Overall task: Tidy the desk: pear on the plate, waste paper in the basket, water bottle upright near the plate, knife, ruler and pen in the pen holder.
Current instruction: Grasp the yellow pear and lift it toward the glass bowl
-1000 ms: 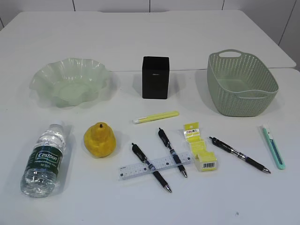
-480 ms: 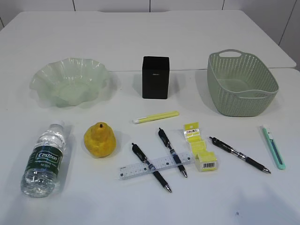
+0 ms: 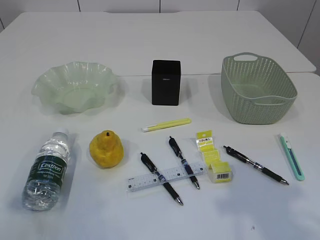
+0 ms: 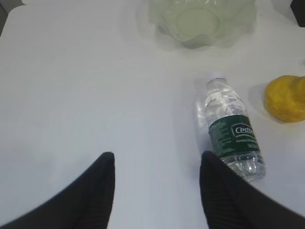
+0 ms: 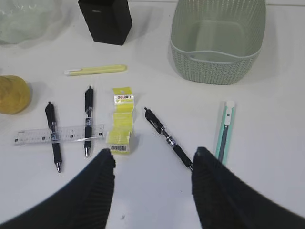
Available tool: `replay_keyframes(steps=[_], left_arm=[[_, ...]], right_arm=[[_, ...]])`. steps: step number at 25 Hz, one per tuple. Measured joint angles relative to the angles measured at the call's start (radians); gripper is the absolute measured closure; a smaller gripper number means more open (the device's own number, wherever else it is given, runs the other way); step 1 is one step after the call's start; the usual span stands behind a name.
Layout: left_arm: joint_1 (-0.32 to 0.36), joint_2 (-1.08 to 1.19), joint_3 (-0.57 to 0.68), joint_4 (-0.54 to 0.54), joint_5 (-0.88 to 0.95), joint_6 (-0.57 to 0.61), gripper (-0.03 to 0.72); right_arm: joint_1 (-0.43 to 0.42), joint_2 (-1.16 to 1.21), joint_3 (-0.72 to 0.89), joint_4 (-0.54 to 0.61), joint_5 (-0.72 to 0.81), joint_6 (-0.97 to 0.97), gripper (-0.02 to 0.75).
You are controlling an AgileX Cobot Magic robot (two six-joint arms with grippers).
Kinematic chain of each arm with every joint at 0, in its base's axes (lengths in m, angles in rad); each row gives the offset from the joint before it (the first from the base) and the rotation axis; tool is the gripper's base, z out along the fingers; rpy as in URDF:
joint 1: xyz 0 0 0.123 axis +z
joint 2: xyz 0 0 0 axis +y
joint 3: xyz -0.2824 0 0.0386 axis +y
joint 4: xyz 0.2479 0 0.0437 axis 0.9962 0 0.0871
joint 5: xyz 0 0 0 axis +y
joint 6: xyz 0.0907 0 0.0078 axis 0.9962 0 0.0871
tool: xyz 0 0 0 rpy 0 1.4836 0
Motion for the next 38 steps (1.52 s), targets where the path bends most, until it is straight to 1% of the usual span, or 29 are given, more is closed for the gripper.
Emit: replay_keyframes(steps=[4, 11, 18, 21, 24, 27, 30, 32, 35, 38], left_arm=[[-0.021, 0.136, -0.083, 0.000, -0.009, 0.005, 0.286], [-0.142, 0.368, -0.274, 0.000, -0.011, 0.012, 0.286], [-0.249, 0.691, -0.536, 0.000, 0.117, 0.033, 0.280], [-0.305, 0.810, -0.628, 0.000, 0.126, 0.041, 0.250], [-0.365, 0.915, -0.706, 0.000, 0.130, 0.043, 0.181], [-0.433, 1.012, -0.758, 0.004, 0.137, 0.044, 0.141], [-0.508, 1.098, -0.786, 0.022, 0.137, 0.045, 0.130], [-0.544, 1.155, -0.788, 0.040, 0.137, 0.039, 0.128], [-0.575, 1.220, -0.788, 0.082, 0.137, -0.002, 0.128], [-0.582, 1.251, -0.788, 0.106, 0.135, -0.017, 0.128]], right_arm=[[0.000, 0.099, -0.032, 0.006, -0.003, -0.033, 0.345], [0.000, 0.282, -0.092, 0.047, 0.012, -0.074, 0.345], [0.000, 0.352, -0.107, 0.060, 0.034, -0.103, 0.345], [0.000, 0.363, -0.107, 0.081, 0.039, -0.107, 0.345], [0.000, 0.374, -0.107, 0.094, 0.058, -0.107, 0.345], [0.000, 0.381, -0.109, 0.096, 0.072, -0.107, 0.345], [0.000, 0.395, -0.122, 0.096, 0.104, -0.107, 0.345], [0.000, 0.406, -0.140, 0.096, 0.116, -0.107, 0.345], [0.000, 0.413, -0.170, 0.096, 0.128, -0.107, 0.345], [0.000, 0.416, -0.181, 0.096, 0.134, -0.107, 0.345]])
